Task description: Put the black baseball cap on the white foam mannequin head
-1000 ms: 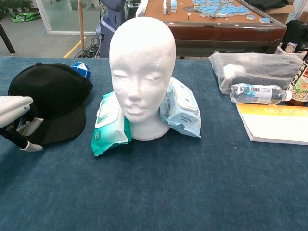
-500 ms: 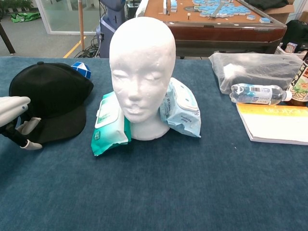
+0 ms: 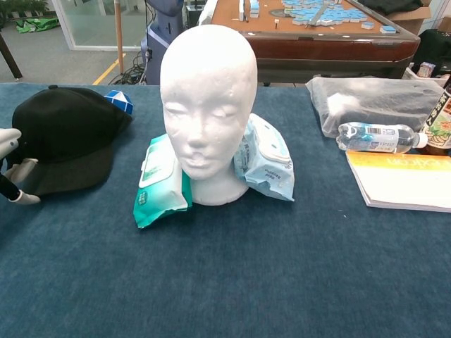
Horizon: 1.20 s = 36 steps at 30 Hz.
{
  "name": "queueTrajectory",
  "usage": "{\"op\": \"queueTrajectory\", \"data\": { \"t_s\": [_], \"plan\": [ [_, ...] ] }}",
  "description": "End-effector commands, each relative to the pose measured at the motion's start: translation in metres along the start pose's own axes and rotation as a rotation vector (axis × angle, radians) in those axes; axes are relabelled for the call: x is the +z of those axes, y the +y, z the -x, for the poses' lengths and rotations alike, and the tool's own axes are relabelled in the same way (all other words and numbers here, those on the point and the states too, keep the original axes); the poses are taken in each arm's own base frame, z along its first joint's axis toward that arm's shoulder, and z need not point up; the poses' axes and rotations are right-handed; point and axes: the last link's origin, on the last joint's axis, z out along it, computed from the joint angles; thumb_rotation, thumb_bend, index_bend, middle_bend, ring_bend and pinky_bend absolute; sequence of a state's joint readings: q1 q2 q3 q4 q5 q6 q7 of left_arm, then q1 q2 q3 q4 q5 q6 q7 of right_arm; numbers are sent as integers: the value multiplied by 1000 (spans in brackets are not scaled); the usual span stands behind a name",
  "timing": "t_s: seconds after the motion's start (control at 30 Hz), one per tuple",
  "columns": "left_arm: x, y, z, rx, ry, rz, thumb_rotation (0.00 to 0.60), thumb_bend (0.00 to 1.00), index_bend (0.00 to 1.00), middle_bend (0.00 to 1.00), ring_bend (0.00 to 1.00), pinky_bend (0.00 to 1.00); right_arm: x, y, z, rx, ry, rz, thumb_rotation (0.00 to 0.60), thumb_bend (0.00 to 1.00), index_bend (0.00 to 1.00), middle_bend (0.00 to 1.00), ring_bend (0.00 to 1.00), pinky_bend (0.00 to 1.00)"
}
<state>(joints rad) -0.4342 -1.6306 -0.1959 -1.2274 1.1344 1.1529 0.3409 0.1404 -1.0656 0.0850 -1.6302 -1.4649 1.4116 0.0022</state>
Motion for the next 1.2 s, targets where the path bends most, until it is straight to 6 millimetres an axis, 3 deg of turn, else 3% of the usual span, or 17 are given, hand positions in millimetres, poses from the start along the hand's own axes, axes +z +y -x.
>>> {"op": "queueTrajectory", "data": {
  "t_s": [0.03,0.6,1.2],
  "plan": [
    [-3,-1,-1,-1,1,0,600,78,850,879,560,600,0,0,0,0,-1,0,600,0,660,438,244,322],
    [-22,13,-2,40,-43,41,600,79,820,859,548,601,-1,0,-2,3,4,-1,600,0,660,438,244,322],
    [-10,27,7,23,-43,45,600,78,823,863,549,601,-1,2,-5,10,15,1,600,0,660,438,244,322]
  ]
}}
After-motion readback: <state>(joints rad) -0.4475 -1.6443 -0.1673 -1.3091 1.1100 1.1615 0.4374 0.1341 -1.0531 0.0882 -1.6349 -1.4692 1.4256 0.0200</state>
